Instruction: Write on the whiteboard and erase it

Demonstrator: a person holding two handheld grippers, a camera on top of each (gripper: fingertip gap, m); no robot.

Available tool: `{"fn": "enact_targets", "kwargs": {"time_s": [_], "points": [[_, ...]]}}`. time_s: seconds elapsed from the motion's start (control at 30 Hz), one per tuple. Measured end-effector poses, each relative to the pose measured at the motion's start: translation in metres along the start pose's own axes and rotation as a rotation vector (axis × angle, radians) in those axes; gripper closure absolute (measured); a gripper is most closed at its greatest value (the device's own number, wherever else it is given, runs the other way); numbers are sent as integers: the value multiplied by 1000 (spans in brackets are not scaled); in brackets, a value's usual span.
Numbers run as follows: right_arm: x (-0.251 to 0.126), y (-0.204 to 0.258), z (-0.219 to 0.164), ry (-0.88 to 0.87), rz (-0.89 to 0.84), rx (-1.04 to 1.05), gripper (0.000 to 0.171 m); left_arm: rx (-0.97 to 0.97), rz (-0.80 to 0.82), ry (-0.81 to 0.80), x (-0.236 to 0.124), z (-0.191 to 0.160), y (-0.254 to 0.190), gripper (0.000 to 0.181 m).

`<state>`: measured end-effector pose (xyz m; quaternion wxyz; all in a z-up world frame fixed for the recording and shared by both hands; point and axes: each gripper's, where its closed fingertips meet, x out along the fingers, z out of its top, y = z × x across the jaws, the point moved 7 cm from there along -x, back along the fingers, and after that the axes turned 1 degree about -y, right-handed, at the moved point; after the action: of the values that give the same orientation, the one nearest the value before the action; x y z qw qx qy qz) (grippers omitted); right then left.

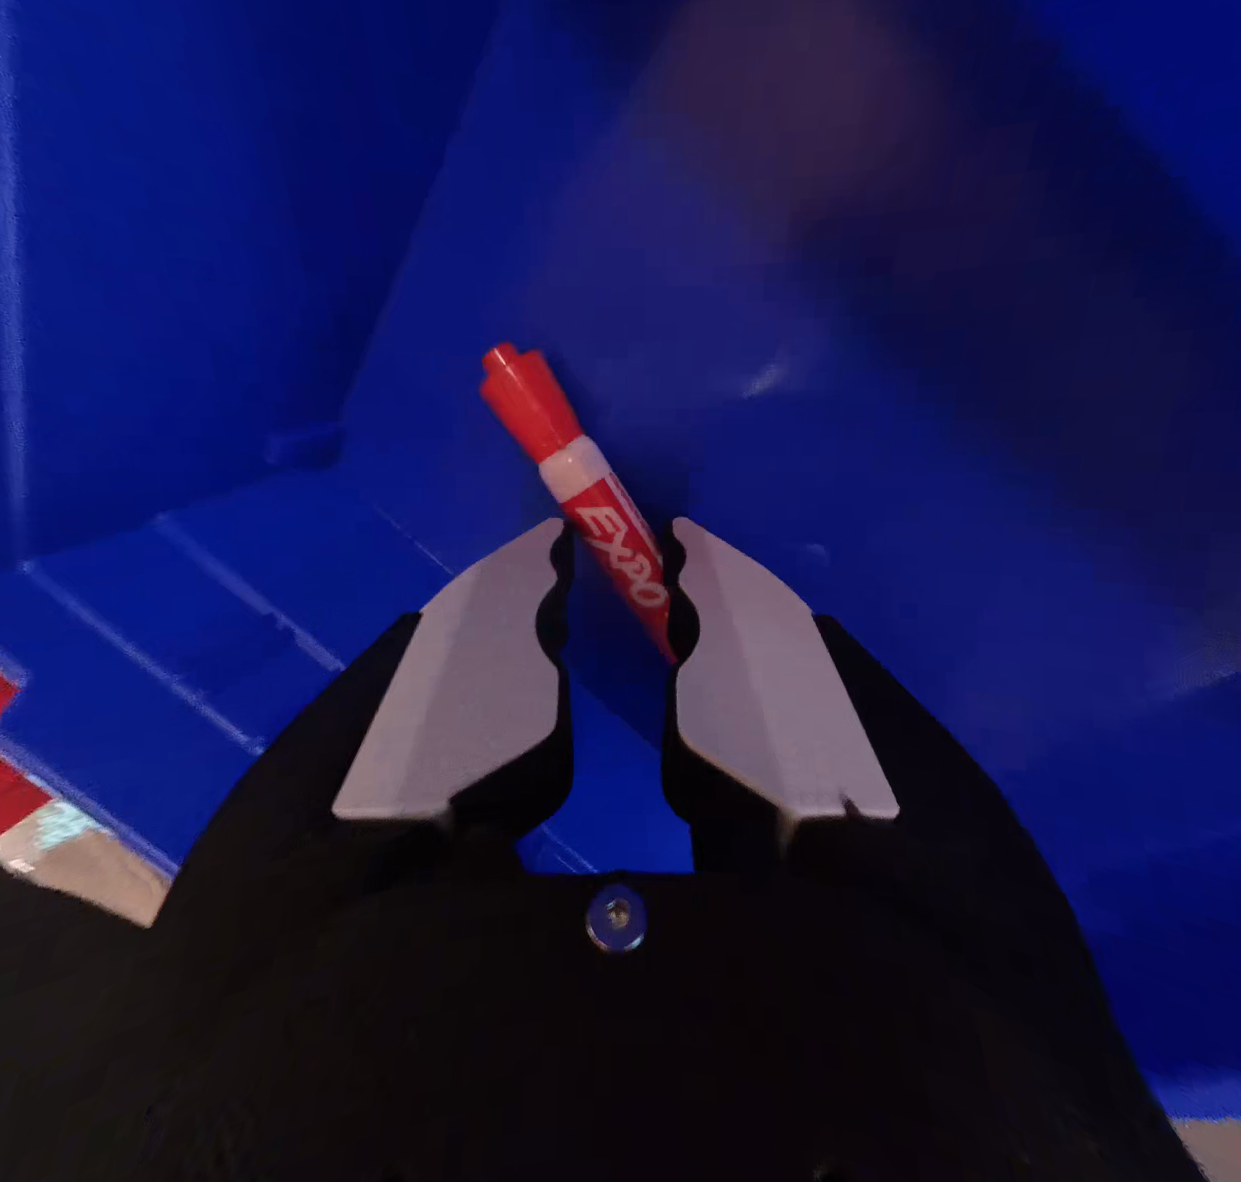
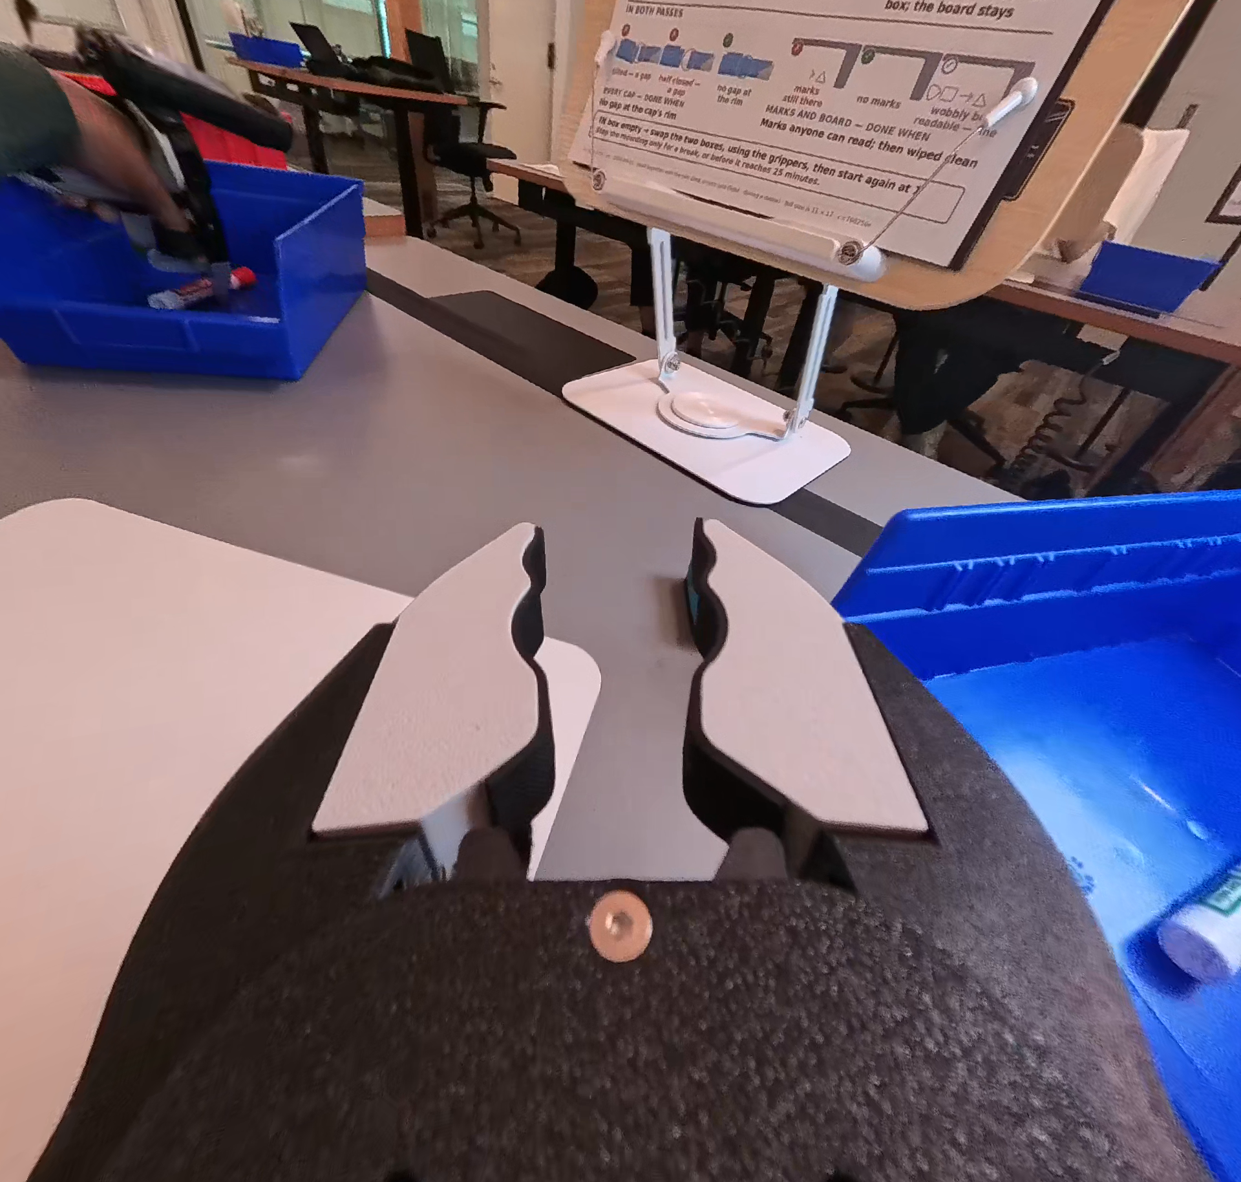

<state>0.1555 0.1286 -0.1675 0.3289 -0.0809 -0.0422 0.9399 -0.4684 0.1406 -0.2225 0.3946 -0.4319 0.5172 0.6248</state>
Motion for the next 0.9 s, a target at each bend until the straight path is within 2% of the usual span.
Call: {"fn": "enact_targets", "kwargs": {"time_s": [0.23,0.33,0.4,0.47,0.57,0.63,0.67,0.73,0.8,0.9], "points": [[7,6,-3,22,35,-22,131,10,-243,-35,-1,-4,-6,162],[4,11,0,3,38,-48,133,77,-235,-55,-6,-6,-13,162],[3,12,0,-2,39,-51,133,99,-207,-135,-18,-4,-15,162],[2,13,1,-9,37,-54,133,127,-187,-261,-44,-2,-16,162],[1,13,3,-20,36,-62,133,217,-90,-468,-107,-14,-23,162],[2,16,4,-23,49,-76,132,323,-26,-644,-157,-33,-47,163],[3,19,4,-26,62,-87,132,385,-54,-746,-180,-45,-68,163],[4,28,4,-31,99,-132,130,523,-224,-940,-218,-75,-123,163],[4,41,4,-33,148,-199,128,665,-472,-1066,-238,-109,-184,163],[2,67,4,-40,236,-339,122,878,-884,-1103,-240,-160,-265,163]]}}
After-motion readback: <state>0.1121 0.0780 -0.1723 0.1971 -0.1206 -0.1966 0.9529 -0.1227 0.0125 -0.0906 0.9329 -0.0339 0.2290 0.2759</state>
